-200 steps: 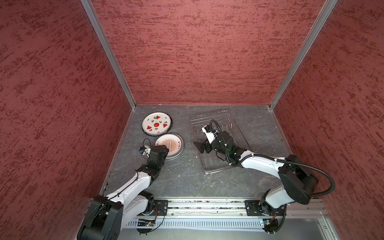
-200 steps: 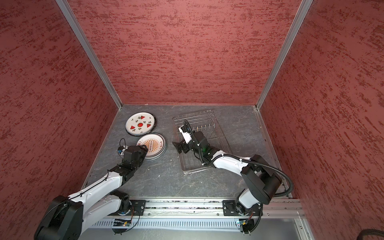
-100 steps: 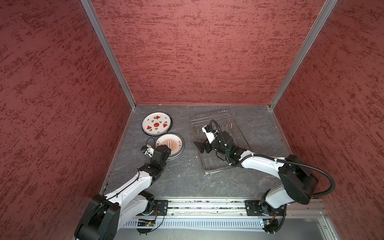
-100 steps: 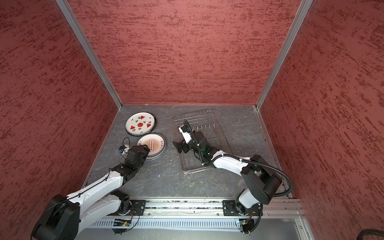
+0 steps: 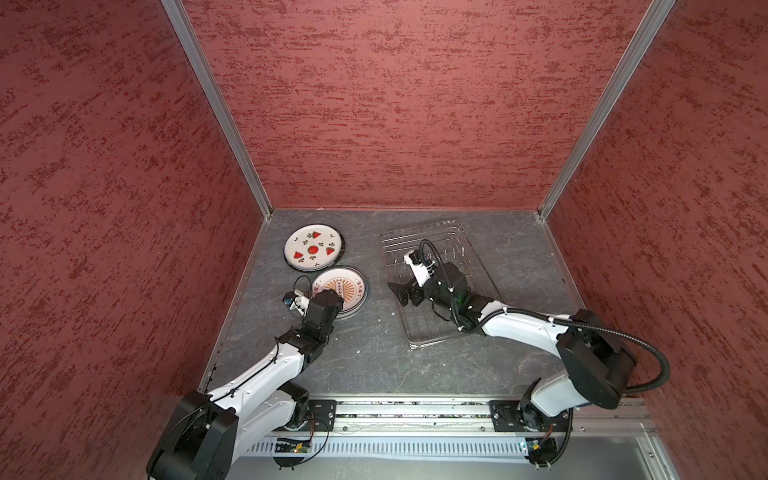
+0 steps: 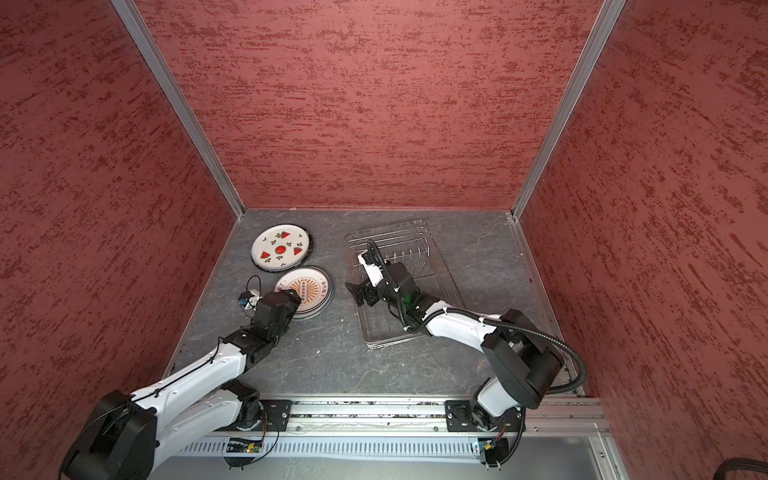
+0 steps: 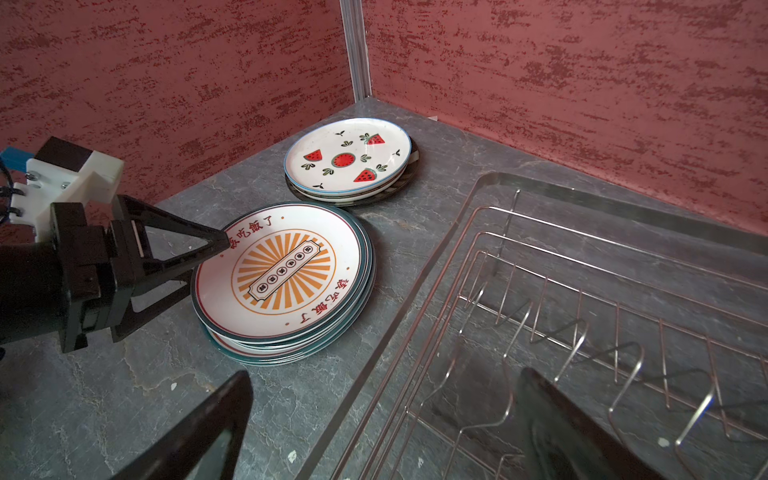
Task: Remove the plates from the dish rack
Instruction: 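Open the left gripper and lift it off the stacked plate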
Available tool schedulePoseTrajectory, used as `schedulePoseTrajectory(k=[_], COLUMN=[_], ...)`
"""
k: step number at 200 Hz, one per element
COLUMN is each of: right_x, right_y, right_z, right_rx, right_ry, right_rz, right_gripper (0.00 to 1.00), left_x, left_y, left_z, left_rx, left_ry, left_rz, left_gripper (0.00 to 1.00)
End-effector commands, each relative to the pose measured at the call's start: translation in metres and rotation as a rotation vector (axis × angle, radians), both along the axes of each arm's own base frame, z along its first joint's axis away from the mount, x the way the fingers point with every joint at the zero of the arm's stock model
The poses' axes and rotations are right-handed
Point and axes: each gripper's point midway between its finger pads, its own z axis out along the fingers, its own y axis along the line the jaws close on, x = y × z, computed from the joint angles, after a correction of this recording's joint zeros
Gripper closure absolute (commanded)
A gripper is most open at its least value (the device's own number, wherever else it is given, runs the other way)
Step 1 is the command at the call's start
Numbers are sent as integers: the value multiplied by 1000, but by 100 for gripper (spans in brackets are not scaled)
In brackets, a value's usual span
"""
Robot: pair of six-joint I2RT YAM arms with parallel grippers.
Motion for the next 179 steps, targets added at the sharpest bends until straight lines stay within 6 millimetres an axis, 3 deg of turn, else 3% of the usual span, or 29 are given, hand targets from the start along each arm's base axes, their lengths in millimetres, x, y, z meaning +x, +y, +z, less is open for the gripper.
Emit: schedulePoseTrajectory(k=[1,16,85,115,155,160,179], right_x=[3,3,3,4,26,25,34], right_y=[0,0,-1,-3,-42,-49,-67], right_z=[10,9,8,13,36,50,65], right_rx=[-5,-5,-11,4,74,105,166], right_ry=[-37,-38,-39,-48,-82,-94,-65], right_rz=[-16,-17,-22,-33,-267,-278,-299], right_gripper=[1,1,1,1,1,1,1], left_x=[1,2,1,-5,-8,-7,-1], left_y=[2,2,6,15,23,22,17], left_z=[2,2,2,10,35,39,61], left_rx=[17,24,49,62,130,140,206], left_ry=[-13,-16,2,-41,-110,-127,-188], left_rz=[6,6,29,52,30,10,-67], left_gripper=[20,13,12,2,1,1,0])
